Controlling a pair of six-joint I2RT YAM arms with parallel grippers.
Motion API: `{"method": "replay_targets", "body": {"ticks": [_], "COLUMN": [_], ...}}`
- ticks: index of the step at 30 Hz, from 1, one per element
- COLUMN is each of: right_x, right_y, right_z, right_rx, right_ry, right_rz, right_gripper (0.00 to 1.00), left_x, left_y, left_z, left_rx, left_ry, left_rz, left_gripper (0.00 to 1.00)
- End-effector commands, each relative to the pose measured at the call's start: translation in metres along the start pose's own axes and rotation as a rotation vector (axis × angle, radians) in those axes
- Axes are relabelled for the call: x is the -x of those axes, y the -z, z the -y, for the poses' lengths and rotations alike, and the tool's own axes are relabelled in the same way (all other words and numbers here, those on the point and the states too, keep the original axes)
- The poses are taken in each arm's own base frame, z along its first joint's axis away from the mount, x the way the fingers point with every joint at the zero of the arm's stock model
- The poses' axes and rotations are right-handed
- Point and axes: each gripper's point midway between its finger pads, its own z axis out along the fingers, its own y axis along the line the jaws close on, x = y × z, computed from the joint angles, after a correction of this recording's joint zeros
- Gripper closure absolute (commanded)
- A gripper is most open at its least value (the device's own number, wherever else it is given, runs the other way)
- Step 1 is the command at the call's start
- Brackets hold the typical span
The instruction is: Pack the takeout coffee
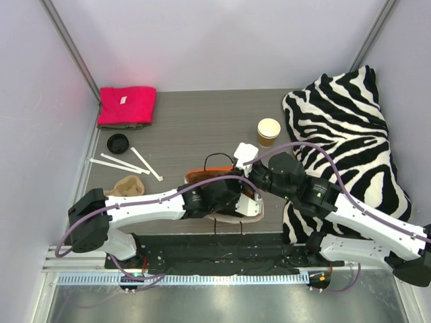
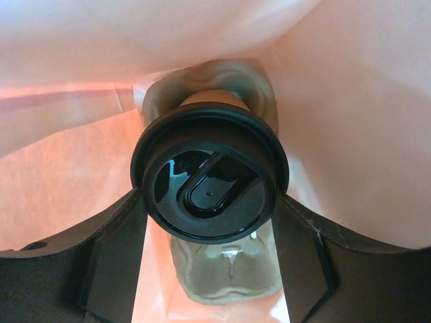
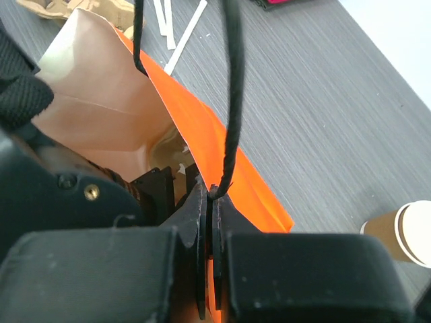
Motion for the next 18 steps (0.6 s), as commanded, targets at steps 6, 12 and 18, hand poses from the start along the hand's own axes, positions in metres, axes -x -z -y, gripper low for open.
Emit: {"method": "replay_targets", "body": {"ticks": [6,12,18], "right_x": [0.022,0.013,0.007], "right_y": [-0.012,-0.02,-0.025], "right_z": [0.015,0.018,0.023], "right_rx": [0.059,0.111,0.133], "right_ry": [-0.14,-0.156,-0.172], "right_rz": [0.001,-0.047,-0.072], "right_gripper": [0.99,0.99,0.99], "left_x": [-0.024,-0.031,-0.029], "left_y": [-0.008,-0.011,-0.015], "left_z": [0.035,0.028,0.028], "left_rx": [-0.23,-0.298,-0.397], "left_ry": [-0.014,0.019,0.022], "left_rz": [-0.085,-0.097,-0.042], "left_gripper": [0.79,0.8,0.8]}}
